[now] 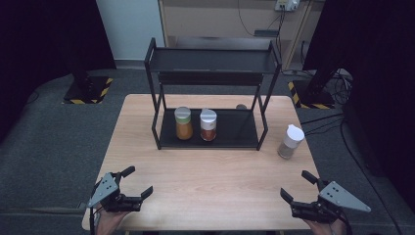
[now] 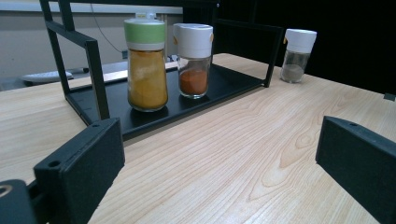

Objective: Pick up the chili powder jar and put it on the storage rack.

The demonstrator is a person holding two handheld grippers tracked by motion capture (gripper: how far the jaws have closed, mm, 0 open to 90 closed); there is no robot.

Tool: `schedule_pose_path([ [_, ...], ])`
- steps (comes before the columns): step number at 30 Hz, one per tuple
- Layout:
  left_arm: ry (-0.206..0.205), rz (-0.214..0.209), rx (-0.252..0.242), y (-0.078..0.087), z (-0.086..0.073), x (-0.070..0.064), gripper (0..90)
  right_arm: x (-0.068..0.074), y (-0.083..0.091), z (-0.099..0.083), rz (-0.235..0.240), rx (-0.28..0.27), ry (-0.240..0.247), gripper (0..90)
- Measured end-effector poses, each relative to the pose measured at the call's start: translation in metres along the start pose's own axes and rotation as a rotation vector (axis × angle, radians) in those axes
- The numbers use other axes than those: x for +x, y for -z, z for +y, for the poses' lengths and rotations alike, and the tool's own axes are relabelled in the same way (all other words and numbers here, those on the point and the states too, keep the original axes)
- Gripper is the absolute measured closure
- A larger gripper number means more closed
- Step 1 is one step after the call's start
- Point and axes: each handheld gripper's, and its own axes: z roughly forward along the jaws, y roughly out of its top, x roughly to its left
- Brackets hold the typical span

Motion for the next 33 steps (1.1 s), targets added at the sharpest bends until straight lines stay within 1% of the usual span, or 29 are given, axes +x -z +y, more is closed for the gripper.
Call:
schedule_pose_path([
  [6,-0.002,0.0,-0.001,0.0,0.0,0.0,0.4,-0.001,-0.004,-0.009,-0.028,0.015,-0.005,6.6],
  [8,-0.002,0.0,-0.002,0.001,0.0,0.0,0.4,0.0,-0.006,-0.012,-0.046,0.023,0.0,6.4],
  [10,-0.003,0.0,-0.001,0.001,0.0,0.0,0.4,-0.002,-0.007,-0.016,-0.048,0.026,-0.014,6.4],
  [12,-0.003,0.001,-0.001,0.001,0.0,0.0,0.4,-0.003,-0.008,-0.019,-0.06,0.035,-0.016,6.4],
  [14,-0.003,0.001,-0.002,0.001,0.0,0.0,0.4,-0.005,-0.009,-0.021,-0.063,0.036,-0.031,6.5],
  [17,-0.004,0.0,-0.004,0.001,0.0,0.0,0.4,-0.007,-0.011,-0.023,-0.069,0.044,-0.038,6.6],
  [20,-0.006,-0.001,-0.003,0.001,0.0,0.0,0.4,-0.008,-0.013,-0.025,-0.067,0.053,-0.038,6.6],
  [24,-0.004,-0.002,-0.005,0.001,0.0,0.0,0.4,-0.009,-0.014,-0.028,-0.072,0.046,-0.033,6.9],
  [27,-0.004,-0.002,-0.005,0.001,0.0,0.0,0.4,-0.011,-0.015,-0.03,-0.075,0.051,-0.045,6.9],
  [33,-0.006,-0.003,-0.007,0.001,0.0,0.0,0.4,-0.01,-0.015,-0.03,-0.076,0.061,-0.043,7.0],
])
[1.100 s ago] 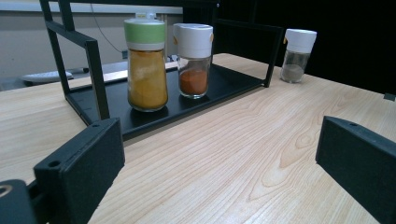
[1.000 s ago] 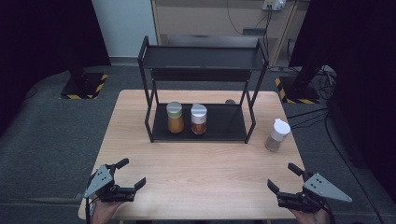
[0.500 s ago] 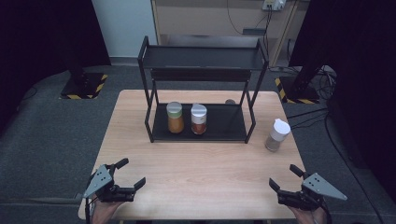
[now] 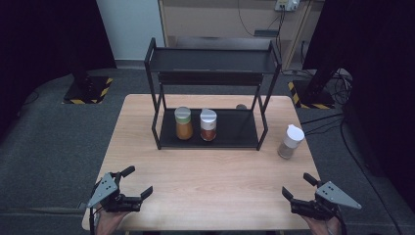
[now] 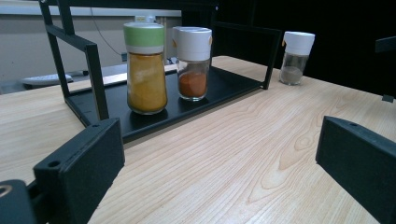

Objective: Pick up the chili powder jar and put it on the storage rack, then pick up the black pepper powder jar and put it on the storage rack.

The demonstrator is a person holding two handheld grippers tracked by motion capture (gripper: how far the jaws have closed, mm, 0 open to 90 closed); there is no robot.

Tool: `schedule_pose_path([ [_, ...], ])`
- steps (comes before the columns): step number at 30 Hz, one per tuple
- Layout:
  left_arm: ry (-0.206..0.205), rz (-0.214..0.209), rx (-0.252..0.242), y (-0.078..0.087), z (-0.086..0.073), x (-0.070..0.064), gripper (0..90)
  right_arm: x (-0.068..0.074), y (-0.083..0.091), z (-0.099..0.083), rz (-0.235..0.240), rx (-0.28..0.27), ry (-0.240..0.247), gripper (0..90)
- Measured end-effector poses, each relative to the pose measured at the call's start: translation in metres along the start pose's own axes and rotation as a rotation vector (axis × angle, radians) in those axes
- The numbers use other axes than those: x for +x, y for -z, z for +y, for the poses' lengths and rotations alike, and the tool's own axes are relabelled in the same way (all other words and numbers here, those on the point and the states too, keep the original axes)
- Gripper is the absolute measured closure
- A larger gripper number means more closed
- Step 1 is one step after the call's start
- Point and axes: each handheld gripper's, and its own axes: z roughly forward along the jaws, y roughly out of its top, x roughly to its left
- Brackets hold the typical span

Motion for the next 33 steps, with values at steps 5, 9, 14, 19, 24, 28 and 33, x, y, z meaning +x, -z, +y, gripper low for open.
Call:
schedule_pose_path([
  [5,-0.001,-0.001,0.001,0.0,0.0,0.0,0.5,0.0,0.0,0.0,-0.004,0.005,0.001,6.9],
  [9,0.002,-0.001,-0.002,0.0,0.0,0.0,0.5,0.001,0.002,0.001,-0.011,-0.006,-0.004,6.9],
  [14,0.0,-0.001,0.001,0.0,0.0,0.0,0.5,0.001,0.003,0.001,-0.014,-0.013,-0.005,6.9],
  [19,0.0,-0.001,0.001,0.0,0.0,0.0,0.5,0.002,0.004,0.001,-0.017,-0.018,-0.009,6.9],
  [24,0.001,-0.004,0.004,-0.001,0.0,0.0,0.4,0.002,0.006,0.003,-0.022,-0.022,-0.012,6.9],
  [28,0.004,-0.002,0.004,0.0,0.0,0.0,0.4,0.001,0.008,0.005,-0.024,-0.023,-0.017,6.9],
  [33,0.006,-0.002,0.006,0.0,0.0,0.0,0.4,0.0,0.011,0.01,-0.028,-0.029,-0.019,6.9],
])
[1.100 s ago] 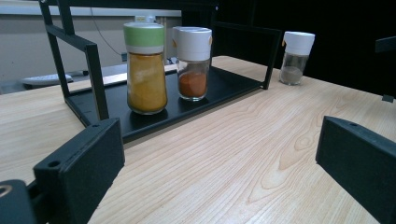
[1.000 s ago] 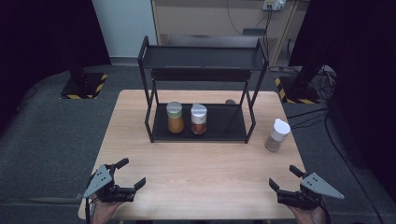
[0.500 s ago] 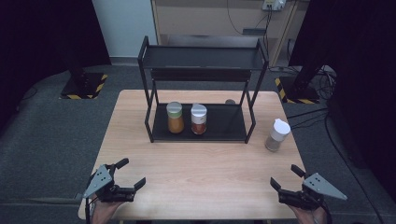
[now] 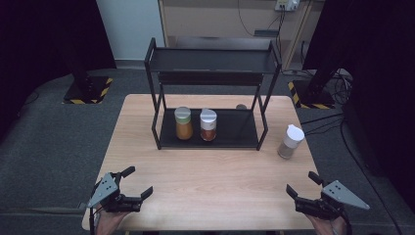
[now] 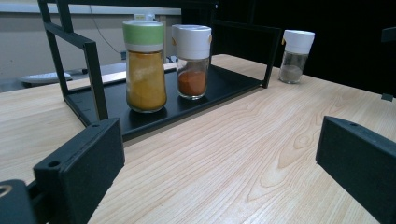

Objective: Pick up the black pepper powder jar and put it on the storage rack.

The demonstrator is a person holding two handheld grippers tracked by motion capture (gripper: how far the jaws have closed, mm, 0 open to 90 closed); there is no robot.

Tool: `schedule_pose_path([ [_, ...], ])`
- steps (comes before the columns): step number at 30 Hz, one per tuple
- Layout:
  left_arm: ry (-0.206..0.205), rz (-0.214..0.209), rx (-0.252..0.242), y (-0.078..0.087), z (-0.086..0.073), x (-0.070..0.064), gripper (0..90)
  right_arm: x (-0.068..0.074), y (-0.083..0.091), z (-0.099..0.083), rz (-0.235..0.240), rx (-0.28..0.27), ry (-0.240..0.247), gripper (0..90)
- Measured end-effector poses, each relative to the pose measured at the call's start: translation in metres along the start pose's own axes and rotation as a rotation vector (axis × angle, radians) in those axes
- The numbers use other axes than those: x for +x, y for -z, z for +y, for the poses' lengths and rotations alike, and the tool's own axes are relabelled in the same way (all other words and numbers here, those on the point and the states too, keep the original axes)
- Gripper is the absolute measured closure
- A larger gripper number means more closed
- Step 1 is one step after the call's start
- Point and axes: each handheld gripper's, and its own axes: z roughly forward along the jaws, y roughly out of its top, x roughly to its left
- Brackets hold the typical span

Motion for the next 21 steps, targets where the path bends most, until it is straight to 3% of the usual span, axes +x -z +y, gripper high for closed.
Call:
schedule_pose_path([
  [10,0.001,0.001,0.003,0.0,0.0,0.0,0.4,-0.004,0.005,0.011,-0.011,-0.006,-0.005,6.7],
  [21,0.001,0.0,0.005,-0.001,0.0,0.0,0.4,-0.008,0.004,0.034,-0.023,-0.004,0.024,6.5],
])
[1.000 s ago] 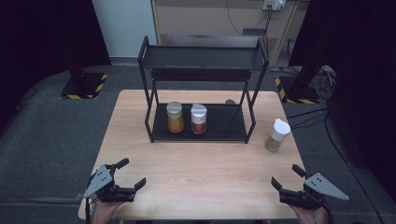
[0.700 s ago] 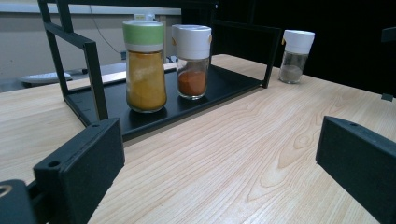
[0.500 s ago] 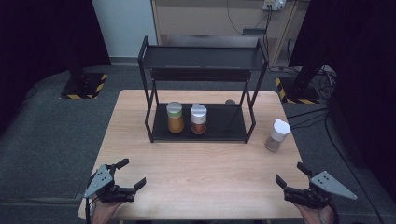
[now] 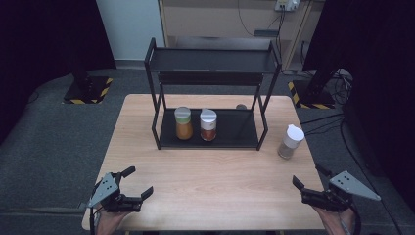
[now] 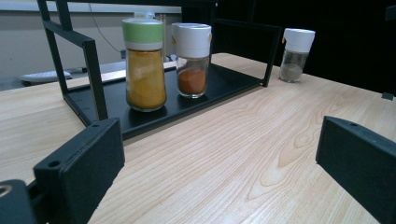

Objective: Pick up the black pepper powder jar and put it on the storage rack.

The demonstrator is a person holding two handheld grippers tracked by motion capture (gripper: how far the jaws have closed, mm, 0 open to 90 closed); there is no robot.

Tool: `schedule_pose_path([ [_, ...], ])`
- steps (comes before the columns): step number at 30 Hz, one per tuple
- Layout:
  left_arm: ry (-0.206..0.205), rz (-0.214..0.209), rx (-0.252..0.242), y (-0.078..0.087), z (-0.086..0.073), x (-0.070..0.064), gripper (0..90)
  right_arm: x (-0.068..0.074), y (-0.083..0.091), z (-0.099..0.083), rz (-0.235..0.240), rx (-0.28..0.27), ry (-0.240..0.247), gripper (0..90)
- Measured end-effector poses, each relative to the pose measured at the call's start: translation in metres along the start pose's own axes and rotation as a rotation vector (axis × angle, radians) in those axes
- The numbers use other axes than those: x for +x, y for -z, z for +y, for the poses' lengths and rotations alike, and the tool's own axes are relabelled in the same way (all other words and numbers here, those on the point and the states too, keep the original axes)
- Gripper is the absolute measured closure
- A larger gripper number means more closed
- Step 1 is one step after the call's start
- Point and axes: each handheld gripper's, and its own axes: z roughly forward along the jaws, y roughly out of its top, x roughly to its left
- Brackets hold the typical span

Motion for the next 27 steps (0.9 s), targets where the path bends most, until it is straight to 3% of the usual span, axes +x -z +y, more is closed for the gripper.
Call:
schedule_pose_path([
  [8,0.001,0.0,0.0,0.0,0.0,0.0,0.4,-0.01,-0.006,0.014,0.0,0.007,-0.023,6.5],
  [27,0.004,0.0,0.0,0.0,0.0,0.0,0.4,-0.023,-0.036,0.04,-0.037,0.069,-0.007,6.6],
])
